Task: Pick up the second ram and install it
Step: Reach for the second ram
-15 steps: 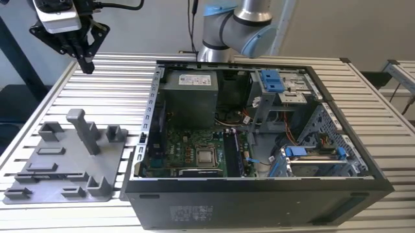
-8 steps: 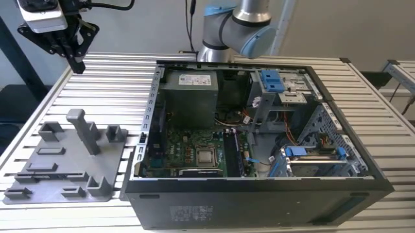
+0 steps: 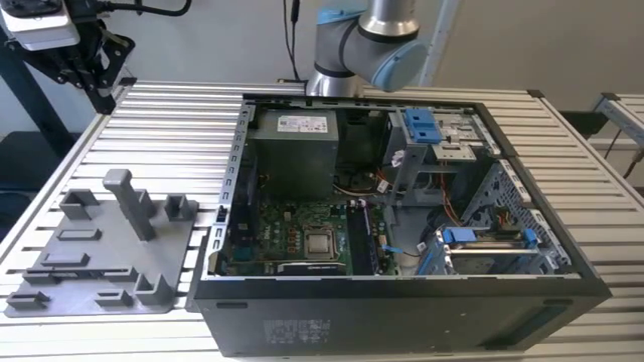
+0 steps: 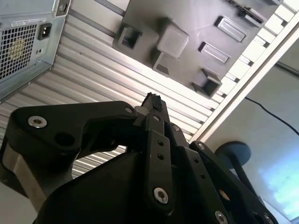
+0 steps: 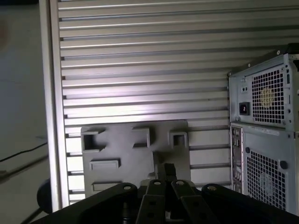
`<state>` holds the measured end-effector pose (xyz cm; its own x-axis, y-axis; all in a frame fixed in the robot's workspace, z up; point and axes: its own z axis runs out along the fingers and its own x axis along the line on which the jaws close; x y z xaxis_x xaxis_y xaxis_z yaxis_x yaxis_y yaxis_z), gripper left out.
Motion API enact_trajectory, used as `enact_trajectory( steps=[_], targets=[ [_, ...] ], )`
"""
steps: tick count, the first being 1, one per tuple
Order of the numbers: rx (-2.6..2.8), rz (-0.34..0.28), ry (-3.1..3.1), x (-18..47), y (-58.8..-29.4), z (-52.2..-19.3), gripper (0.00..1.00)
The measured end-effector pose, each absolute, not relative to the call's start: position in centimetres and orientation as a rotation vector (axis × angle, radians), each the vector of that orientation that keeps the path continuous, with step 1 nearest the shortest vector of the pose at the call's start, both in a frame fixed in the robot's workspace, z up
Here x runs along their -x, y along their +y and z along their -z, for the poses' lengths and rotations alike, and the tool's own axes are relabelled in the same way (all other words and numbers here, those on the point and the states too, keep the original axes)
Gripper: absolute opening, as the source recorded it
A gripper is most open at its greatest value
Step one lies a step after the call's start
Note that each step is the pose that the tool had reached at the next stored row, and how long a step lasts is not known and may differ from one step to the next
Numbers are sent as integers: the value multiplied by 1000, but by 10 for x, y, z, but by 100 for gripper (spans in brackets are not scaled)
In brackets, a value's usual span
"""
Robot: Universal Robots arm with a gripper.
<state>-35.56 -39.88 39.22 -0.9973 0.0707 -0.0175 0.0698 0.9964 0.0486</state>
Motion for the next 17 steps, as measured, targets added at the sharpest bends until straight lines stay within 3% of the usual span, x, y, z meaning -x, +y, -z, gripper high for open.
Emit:
enact_trajectory(
  steps=[17],
  targets=[
    [-110,-75,3120,396,-399,-392,11]
  ],
)
